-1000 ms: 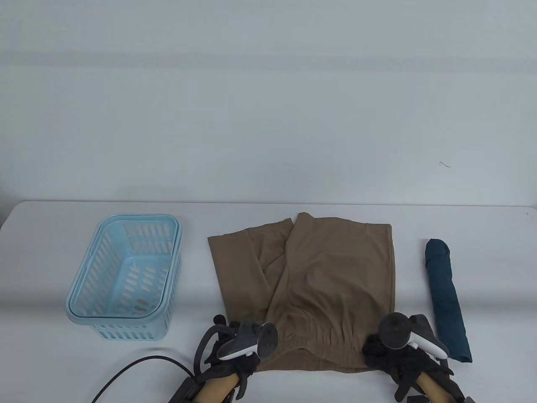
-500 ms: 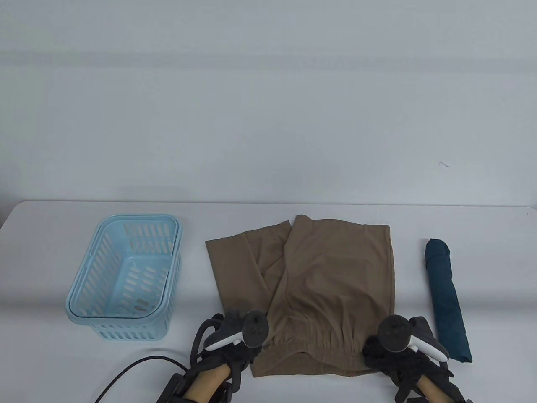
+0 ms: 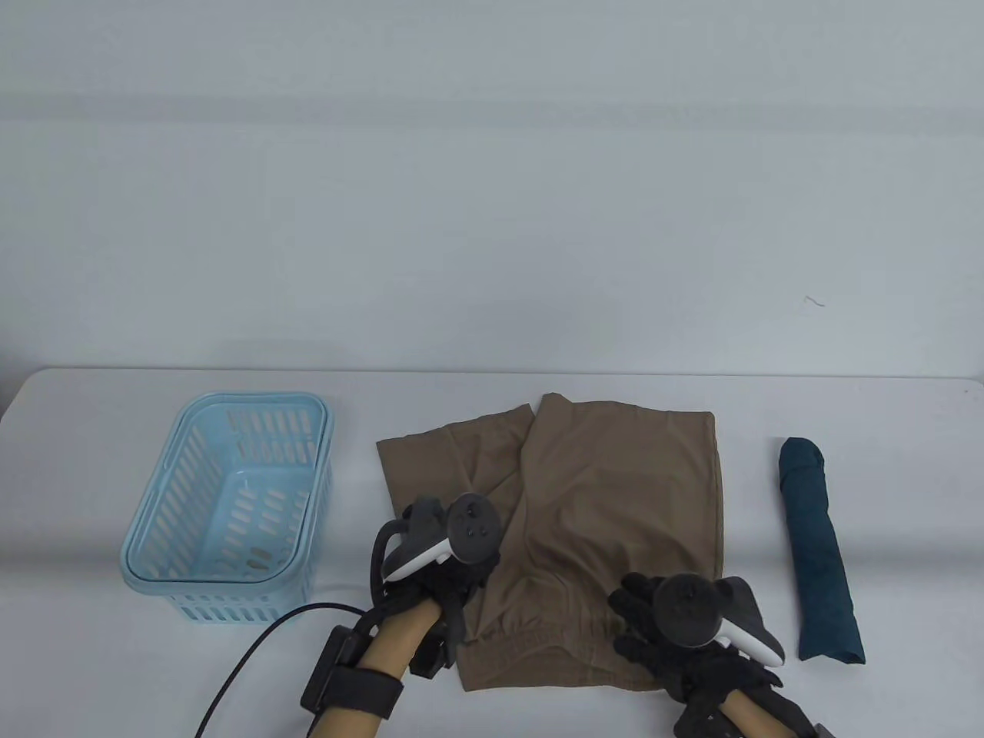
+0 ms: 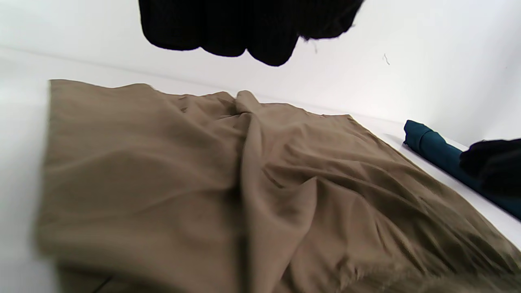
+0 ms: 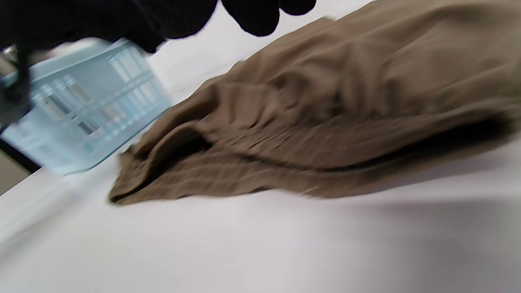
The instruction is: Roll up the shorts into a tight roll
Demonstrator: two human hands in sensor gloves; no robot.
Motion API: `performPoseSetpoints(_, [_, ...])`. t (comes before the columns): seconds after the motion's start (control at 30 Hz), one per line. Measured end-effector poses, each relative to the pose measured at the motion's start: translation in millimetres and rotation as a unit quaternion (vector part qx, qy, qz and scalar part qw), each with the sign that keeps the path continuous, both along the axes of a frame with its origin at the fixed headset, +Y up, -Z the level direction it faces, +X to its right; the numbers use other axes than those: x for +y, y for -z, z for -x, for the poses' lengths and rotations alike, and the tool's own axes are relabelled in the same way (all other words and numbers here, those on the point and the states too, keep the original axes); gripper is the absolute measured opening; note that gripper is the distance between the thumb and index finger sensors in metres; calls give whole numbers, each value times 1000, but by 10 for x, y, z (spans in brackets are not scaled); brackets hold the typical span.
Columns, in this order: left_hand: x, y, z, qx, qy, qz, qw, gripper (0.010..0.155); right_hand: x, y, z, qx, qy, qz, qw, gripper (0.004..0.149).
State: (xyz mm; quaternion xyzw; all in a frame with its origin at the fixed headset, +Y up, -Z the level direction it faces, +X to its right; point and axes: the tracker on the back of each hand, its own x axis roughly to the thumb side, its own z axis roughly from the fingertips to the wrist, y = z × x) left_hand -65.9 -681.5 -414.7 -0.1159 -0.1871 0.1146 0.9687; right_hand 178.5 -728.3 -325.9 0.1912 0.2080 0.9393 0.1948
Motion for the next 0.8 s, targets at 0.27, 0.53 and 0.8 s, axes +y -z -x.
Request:
performPoseSetpoints(0.27, [-103, 554, -540, -2, 43, 26, 999, 53, -107, -35, 593, 66, -41, 96, 992, 75])
performPoseSetpoints(0.53, [-495, 917, -735, 17, 74, 92, 993, 51, -300, 62, 666, 35, -27, 109, 993, 73])
performPoseSetpoints(0.8, [-905, 889, -815, -9, 125, 149, 981, 51, -443, 30, 746, 38, -71, 81, 993, 68])
